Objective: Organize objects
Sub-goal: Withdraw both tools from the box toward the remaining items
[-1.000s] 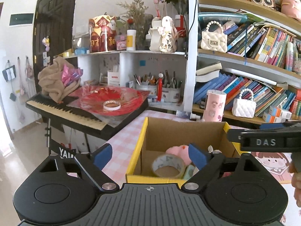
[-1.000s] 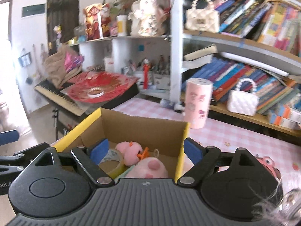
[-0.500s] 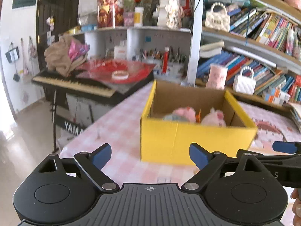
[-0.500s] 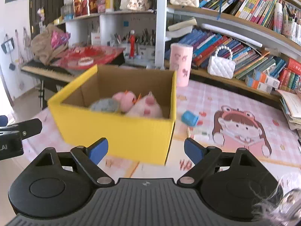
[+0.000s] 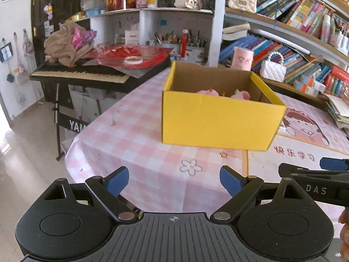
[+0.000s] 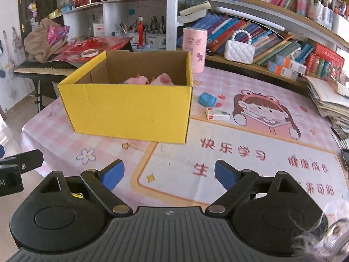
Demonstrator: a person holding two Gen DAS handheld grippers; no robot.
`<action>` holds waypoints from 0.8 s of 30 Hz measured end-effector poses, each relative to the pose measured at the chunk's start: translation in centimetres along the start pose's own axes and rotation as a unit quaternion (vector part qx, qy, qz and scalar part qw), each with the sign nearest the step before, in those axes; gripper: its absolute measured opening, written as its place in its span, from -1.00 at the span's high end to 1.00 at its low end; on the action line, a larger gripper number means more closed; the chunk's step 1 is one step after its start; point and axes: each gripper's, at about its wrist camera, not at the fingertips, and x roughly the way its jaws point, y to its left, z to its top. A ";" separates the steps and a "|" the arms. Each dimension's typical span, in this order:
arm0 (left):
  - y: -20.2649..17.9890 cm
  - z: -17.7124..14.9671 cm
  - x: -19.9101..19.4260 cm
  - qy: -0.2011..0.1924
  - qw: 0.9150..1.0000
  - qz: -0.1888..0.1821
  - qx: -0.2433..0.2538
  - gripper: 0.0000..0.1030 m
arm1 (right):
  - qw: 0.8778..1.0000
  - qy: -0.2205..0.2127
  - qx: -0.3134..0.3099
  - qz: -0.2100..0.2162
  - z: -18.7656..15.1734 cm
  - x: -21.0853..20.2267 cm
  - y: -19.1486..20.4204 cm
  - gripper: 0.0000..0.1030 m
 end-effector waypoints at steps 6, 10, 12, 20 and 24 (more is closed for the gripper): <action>-0.7 -0.7 -0.5 0.009 1.000 -0.026 0.014 -0.79 | 1.000 0.000 0.012 -0.017 -1.3 -1.5 -0.6 -0.76; -1.6 -1.2 -0.7 0.013 0.999 -0.045 0.023 -0.79 | 0.999 0.000 0.023 -0.033 -2.2 -2.6 -1.4 -0.77; -2.3 -1.3 -0.6 0.015 0.998 -0.059 0.030 -0.79 | 0.999 0.000 0.029 -0.045 -2.8 -3.1 -1.9 -0.77; -5.3 -1.5 -0.4 0.021 0.992 -0.106 0.066 -0.79 | 0.993 0.004 0.071 -0.095 -4.2 -4.8 -4.9 -0.78; -6.6 -1.5 0.0 0.028 0.989 -0.125 0.079 -0.79 | 0.990 0.005 0.087 -0.115 -4.6 -5.2 -6.2 -0.79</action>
